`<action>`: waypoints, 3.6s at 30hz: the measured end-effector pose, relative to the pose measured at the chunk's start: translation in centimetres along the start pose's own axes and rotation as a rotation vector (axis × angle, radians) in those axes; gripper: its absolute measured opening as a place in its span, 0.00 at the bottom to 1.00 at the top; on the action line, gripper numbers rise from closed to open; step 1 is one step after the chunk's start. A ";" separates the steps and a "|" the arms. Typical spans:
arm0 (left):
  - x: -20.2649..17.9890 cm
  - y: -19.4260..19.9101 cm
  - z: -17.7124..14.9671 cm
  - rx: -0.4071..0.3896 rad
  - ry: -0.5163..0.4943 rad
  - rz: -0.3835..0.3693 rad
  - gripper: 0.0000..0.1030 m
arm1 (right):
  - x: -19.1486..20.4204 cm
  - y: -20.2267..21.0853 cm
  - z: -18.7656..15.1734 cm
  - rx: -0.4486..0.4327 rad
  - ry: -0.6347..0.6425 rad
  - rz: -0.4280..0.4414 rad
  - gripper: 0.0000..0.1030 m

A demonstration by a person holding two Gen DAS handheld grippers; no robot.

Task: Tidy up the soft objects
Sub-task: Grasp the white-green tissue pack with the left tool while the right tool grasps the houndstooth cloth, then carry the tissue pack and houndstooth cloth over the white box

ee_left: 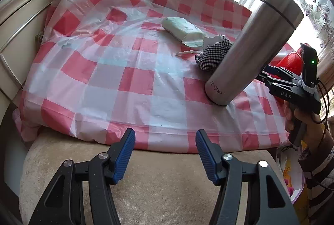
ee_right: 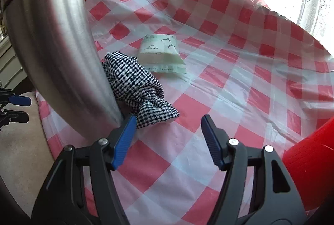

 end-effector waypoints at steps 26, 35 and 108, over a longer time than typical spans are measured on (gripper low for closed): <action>2.7 -2.3 2.4 0.021 0.057 0.040 0.59 | 1.0 -6.3 0.4 0.087 0.040 0.179 0.26; 4.5 -4.8 8.4 -0.029 0.067 0.083 0.59 | -3.6 -6.8 -0.3 0.096 -0.079 -0.025 0.16; 3.5 -4.5 10.4 -0.123 0.161 -0.108 0.57 | -1.1 3.7 -7.6 0.065 -0.241 -0.225 0.25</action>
Point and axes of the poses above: each gripper's, at about its wrist camera, not at the fingertips, and y roughly against the way its jaws point, x to its left, z to its top, the point moved 10 cm from there along -y, roughly the way its jaws point, and after that the axes turned 9 degrees about -z, right-handed, at the moved point
